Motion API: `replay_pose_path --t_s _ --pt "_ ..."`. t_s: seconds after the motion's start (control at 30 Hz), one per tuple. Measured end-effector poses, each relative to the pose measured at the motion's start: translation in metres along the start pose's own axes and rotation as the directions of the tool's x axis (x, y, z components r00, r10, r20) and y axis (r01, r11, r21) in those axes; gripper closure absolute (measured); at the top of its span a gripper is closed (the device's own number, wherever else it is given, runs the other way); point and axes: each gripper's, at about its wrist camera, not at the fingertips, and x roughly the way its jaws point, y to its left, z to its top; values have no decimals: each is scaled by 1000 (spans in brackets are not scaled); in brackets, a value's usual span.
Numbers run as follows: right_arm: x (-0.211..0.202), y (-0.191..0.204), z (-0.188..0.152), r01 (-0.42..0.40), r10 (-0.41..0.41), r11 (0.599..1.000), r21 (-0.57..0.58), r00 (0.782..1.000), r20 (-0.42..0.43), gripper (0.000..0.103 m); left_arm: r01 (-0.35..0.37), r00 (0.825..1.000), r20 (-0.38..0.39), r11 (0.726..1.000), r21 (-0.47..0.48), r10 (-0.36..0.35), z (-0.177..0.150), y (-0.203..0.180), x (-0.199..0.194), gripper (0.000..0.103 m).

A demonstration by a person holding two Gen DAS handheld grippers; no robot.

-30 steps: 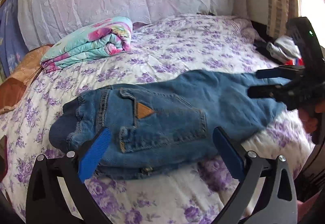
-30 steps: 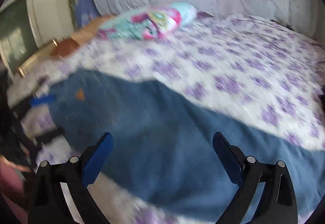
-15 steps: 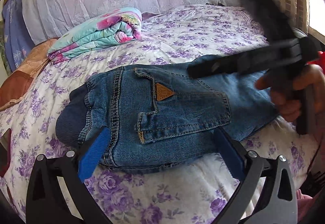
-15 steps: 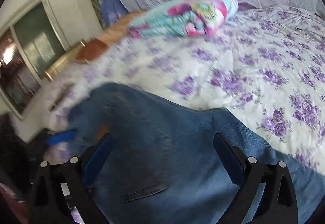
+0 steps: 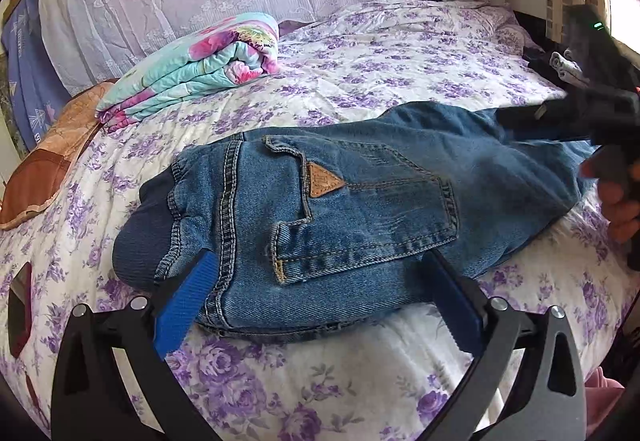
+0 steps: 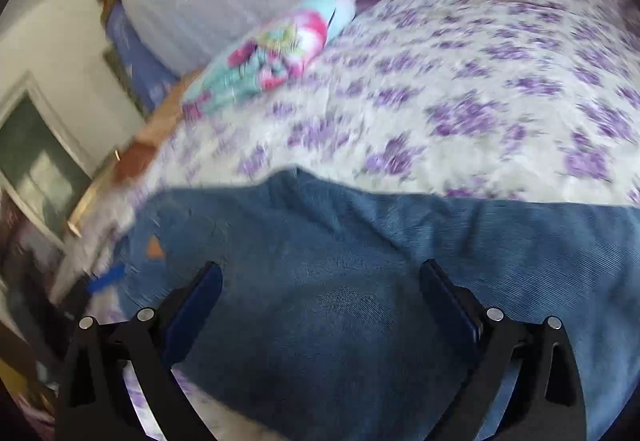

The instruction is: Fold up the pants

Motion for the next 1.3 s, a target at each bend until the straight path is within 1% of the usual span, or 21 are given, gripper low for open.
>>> replay_pose_path --t_s 0.03,0.07,0.13,0.17,0.23,0.33,0.37,0.4,0.43,0.47,0.5,0.57,0.63,0.67,0.77,0.87,1.03,1.07,1.13,1.27,1.3 --pt "-15 -5 -4 -25 24 1000 18 999 42 4 -3 1000 -7 1000 -1 3 2 0 -2 4" --pt "-33 -11 -9 -14 11 999 33 996 84 4 -9 1000 -10 1000 1 9 4 0 -3 4" --pt "-61 -25 -20 66 -75 995 71 987 142 4 -26 1000 -3 1000 11 27 9 -4 -9 4" --pt "-76 -38 -28 127 -143 986 107 975 168 4 -20 1000 3 1000 13 20 12 -7 -11 4" --pt "-100 -57 -40 187 -221 968 170 952 211 4 23 999 29 1000 16 -24 21 -18 -17 4" --pt "-133 -93 -56 216 -275 950 227 922 274 4 114 989 83 992 54 -119 39 -47 -26 4" --pt "-140 -107 -60 243 -306 939 244 912 272 4 151 982 98 986 76 -158 44 -60 -27 4" --pt "-145 -124 -65 307 -379 908 285 892 246 4 179 977 99 979 99 -189 49 -74 -24 4" --pt "-150 -140 -70 349 -430 878 327 876 218 9 193 976 77 973 122 -204 52 -88 -18 4" --pt "-158 -155 -77 268 -366 893 361 899 239 9 194 978 48 971 137 -202 53 -97 -10 4" --pt "-167 -158 -81 215 -330 899 381 905 269 9 184 982 2 971 150 -186 52 -107 1 4" --pt "-185 -160 -87 157 -297 897 414 907 299 8 182 982 -74 972 146 -172 49 -119 19 4" --pt "-202 -163 -95 126 -292 894 430 892 346 8 221 972 -110 968 118 -208 49 -125 26 4" --pt "-207 -166 -97 138 -315 884 447 882 350 8 258 963 -105 960 106 -247 53 -131 23 4" --pt "-217 -179 -107 189 -403 836 515 848 344 8 306 952 -58 945 115 -301 67 -154 11 4" --pt "-217 -190 -112 167 -398 819 549 855 332 8 359 933 -35 924 134 -357 82 -184 4 4" --pt "-216 -195 -114 171 -397 823 542 856 331 8 448 894 -68 884 133 -443 92 -225 15 4" --pt "-217 -196 -114 174 -399 820 545 857 327 8 458 889 -77 879 130 -452 92 -231 20 4" --pt "-215 -199 -111 182 -405 817 547 857 319 8 465 885 -93 877 124 -456 90 -239 29 4" --pt "-210 -199 -104 201 -412 818 538 858 305 8 488 866 -162 870 74 -472 78 -246 58 4" --pt "-209 -200 -103 203 -412 819 536 859 304 8 482 870 -156 872 80 -467 77 -247 59 4"
